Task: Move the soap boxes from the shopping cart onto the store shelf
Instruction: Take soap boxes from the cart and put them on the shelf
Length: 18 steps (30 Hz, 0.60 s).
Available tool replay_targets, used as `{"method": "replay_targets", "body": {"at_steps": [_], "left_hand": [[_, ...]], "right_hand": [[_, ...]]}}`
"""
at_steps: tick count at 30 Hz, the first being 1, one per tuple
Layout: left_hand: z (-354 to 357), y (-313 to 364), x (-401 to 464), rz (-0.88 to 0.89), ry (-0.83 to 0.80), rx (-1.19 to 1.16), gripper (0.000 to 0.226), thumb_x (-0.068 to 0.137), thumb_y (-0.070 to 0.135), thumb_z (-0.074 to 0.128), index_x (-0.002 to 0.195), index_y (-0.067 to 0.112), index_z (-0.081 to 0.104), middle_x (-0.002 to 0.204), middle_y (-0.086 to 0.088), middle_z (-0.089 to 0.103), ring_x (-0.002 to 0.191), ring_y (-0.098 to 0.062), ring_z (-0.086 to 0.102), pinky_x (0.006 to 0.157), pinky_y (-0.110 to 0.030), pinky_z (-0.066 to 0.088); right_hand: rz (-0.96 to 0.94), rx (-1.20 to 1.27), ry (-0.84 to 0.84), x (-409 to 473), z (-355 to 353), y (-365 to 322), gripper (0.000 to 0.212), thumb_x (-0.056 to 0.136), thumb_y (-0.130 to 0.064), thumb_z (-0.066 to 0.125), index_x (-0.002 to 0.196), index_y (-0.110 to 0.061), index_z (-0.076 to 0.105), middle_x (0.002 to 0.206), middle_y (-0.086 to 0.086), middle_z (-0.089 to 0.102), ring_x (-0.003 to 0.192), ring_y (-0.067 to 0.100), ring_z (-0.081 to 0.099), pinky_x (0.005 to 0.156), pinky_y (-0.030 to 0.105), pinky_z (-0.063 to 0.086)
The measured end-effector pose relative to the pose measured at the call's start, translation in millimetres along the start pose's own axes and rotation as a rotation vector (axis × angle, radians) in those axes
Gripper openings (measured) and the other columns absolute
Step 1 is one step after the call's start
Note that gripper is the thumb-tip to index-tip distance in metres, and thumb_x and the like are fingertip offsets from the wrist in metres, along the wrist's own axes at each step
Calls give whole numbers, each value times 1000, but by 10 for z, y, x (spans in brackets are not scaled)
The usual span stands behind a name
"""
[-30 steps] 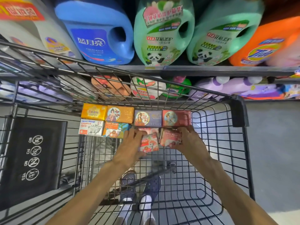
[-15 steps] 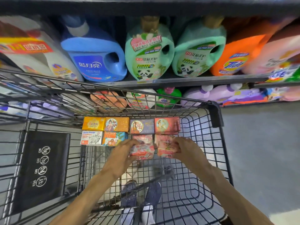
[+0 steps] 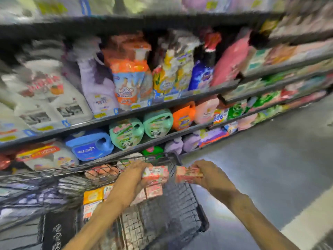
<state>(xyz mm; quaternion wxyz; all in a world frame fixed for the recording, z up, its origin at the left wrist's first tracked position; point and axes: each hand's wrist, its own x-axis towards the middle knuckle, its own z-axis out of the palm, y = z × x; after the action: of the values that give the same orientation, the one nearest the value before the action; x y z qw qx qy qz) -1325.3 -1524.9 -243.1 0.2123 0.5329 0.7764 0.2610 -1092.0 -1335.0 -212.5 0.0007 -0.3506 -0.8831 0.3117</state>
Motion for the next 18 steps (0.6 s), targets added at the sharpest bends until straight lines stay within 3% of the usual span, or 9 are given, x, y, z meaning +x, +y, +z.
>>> {"method": "replay_targets", "body": {"at_steps": [1,3,5,8,11,13,18], "left_hand": [[-108,249,47,23,3,-53,42,88,30,62,128,18,59,124,-1,60,114,-21,57,98,-31,43],[-277,740,163,81,-18,-97,45,84,35,62,124,15,62,119,-5,64,109,-19,58,94,-22,40],[-376,1230,322,172,-48,-72,43,85,36,64,123,15,62,114,-1,64,102,-16,58,86,-15,38],[-371,1910,563,311,-68,-81,43,91,45,61,122,14,62,116,5,60,101,-18,60,85,-7,35],[-262,2634,900,441,-88,-39,43,86,49,59,121,23,62,114,12,59,103,-11,57,90,-14,36],[-144,3132,1130,559,-64,18,37,82,49,55,117,36,58,107,21,59,94,-2,55,87,-23,45],[343,4215,1621,714,-125,25,40,81,50,59,116,32,57,105,16,59,95,-7,57,83,-26,47]], "right_hand": [[1,-3,45,-134,-238,-29,30,77,-50,76,102,-37,63,94,-17,63,87,0,54,78,25,46],[35,-6,137,-424,-657,-30,37,76,-45,79,106,-29,66,98,-13,64,87,1,52,79,25,43],[91,-15,202,-735,-1052,69,40,76,-46,79,109,-28,64,99,-12,62,92,9,56,83,30,46],[213,-24,254,-1126,-1573,308,38,75,-50,77,104,-28,63,96,-11,63,91,14,60,83,34,49],[255,-66,311,-1502,-2151,628,31,78,-49,74,96,-29,58,89,-13,56,84,11,57,73,26,41],[296,-95,344,-1754,-2508,895,27,78,-46,74,95,-33,56,88,-15,54,82,8,53,69,23,38],[394,-106,454,-2348,-3265,1693,32,77,-43,76,101,-32,58,93,-13,59,83,8,53,66,25,37]]}}
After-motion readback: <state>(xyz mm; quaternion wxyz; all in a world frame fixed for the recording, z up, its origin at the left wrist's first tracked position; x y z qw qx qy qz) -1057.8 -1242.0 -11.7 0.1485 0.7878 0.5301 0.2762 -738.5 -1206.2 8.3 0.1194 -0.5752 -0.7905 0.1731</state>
